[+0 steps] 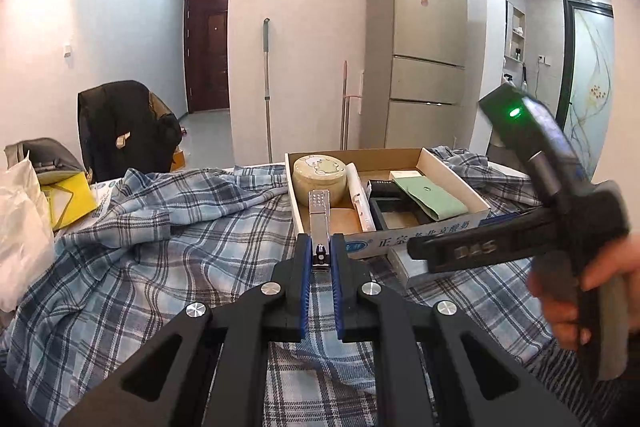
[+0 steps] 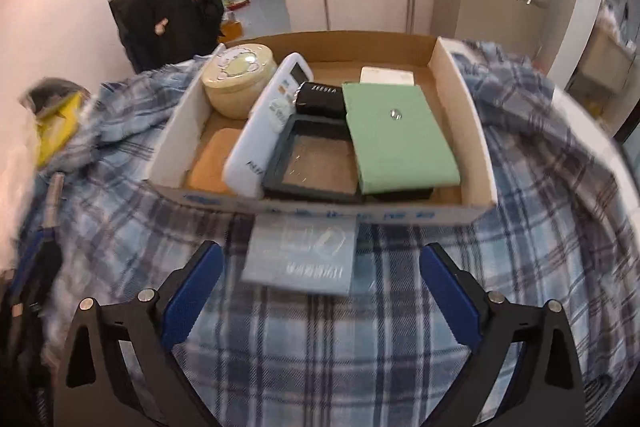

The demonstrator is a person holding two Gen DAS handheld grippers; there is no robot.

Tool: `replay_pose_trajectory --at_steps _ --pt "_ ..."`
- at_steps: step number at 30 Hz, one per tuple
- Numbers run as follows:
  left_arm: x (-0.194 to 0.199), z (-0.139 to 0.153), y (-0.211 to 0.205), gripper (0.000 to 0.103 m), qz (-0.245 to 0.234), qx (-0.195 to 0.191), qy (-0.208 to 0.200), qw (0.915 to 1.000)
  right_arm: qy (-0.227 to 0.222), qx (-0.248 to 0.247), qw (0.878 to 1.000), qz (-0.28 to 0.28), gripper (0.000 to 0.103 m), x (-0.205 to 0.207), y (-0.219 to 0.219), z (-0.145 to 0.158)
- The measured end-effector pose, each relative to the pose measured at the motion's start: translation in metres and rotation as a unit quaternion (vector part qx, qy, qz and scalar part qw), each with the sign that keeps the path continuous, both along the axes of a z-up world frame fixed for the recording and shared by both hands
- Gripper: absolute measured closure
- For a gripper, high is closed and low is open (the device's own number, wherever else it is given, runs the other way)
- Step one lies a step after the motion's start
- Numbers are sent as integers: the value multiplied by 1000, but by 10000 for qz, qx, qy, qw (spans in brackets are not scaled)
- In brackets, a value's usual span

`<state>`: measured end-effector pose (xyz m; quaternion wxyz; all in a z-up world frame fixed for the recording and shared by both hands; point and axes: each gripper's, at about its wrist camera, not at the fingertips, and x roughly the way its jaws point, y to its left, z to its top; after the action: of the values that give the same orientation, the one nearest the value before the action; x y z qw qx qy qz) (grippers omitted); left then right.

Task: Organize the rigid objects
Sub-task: 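Grasp the small grey printed box with the right tool while the left tool holds the clipper, then carry the clipper and grey box over the cardboard box with both tools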

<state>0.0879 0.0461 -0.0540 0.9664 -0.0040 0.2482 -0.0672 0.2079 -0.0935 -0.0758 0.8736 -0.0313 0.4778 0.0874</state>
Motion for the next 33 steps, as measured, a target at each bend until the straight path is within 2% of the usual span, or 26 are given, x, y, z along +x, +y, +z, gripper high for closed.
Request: replay_pose_trajectory --at_steps 3,7,10,13,14,15,17,27,29,33 --pt "1 -1 2 93 -1 -48 32 10000 186 26 9998 -27 9 8 5 -8" --pt "3 -2 1 93 -20 -49 83 10000 216 -117 9996 -114 11 14 10 -15" --pt "3 -2 1 93 -23 -63 92 9999 375 -32 9992 -133 17 16 11 -20" --pt "4 -3 2 93 -22 -58 97 9999 415 -109 9989 -170 28 16 11 -23" --pt "4 -3 2 93 -21 -61 91 9999 446 -122 9988 -140 38 16 11 -25" --pt "4 -2 2 93 -23 -61 83 9999 456 -169 9987 -117 39 15 11 -26" --pt "4 -3 2 93 -24 -52 61 10000 344 -335 9988 -62 39 9 12 -24" --pt "-1 -1 1 93 -64 -84 2 9999 258 -279 9991 191 39 -36 -33 -5" --pt "-4 1 1 93 -173 -140 -61 9997 32 -415 9988 253 39 -51 -41 3" --pt "-4 5 -5 93 -128 42 -47 9999 -291 -641 9957 602 40 -71 -49 20"
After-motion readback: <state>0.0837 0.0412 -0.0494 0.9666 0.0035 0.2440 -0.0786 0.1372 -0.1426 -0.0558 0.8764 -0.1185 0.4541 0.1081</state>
